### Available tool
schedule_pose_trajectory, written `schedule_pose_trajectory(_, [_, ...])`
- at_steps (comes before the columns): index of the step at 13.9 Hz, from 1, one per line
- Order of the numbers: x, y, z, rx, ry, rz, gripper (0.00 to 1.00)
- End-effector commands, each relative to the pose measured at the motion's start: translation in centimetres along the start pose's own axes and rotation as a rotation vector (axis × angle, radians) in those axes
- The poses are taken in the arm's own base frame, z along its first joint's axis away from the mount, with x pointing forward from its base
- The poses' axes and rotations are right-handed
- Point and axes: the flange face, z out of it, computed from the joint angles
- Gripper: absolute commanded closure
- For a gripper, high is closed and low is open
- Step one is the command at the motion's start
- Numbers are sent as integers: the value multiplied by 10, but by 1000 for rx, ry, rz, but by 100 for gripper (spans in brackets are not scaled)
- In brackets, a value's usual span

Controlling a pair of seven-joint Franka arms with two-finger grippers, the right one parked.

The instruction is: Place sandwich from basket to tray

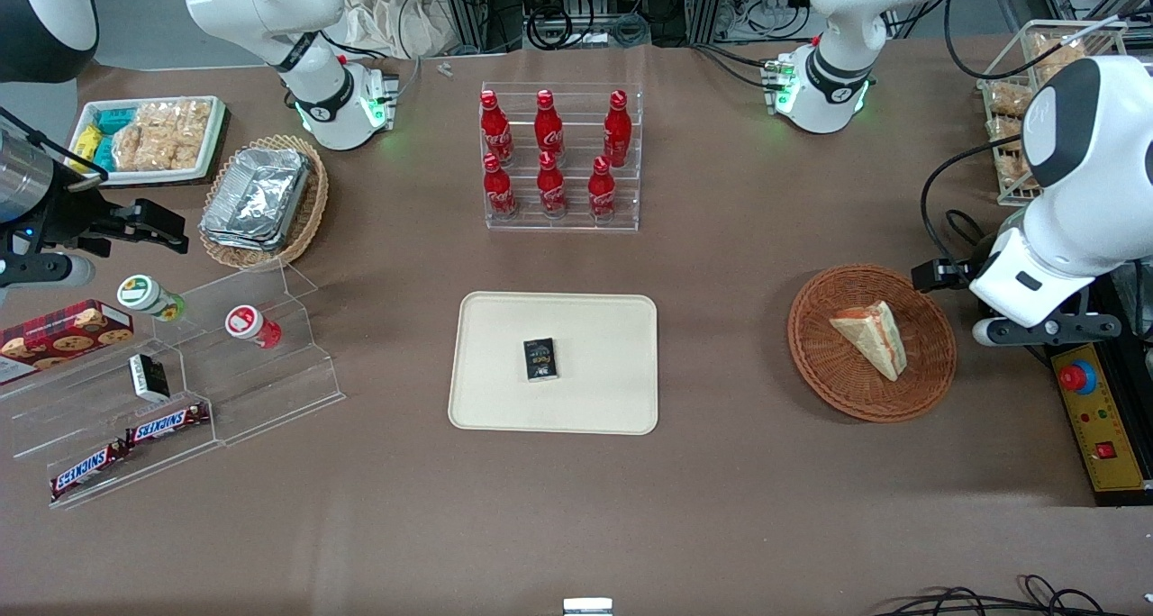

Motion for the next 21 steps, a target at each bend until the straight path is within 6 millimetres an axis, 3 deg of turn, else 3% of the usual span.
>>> schedule_pose_trajectory(1, [-4,-1,-3,-4,-6,1,1])
schedule_pose_trajectory(4, [-3,2,6,-3,-17,-61,1])
schedule_pose_trajectory(6, [-11,15,33,1,28,-166,1])
schedule_pose_trajectory(7, [-21,19,48,-1,64,-215,1])
schedule_pose_trajectory(11, [-46,25,139,-40,131,-438,1])
schedule_pose_trajectory(12, [-50,23,151,-51,151,-447,0])
schedule_pose_trajectory(14, [-46,0,174,-58,128,-495,0])
schedule_pose_trajectory(15, [-46,-3,185,-64,124,-502,1])
schedule_pose_trajectory(17, [-56,-19,211,-85,149,-534,1])
schedule_pose_trajectory(19, [-65,-20,237,-120,184,-553,1])
schedule_pose_trajectory(21, [-61,-32,255,-137,167,-596,0])
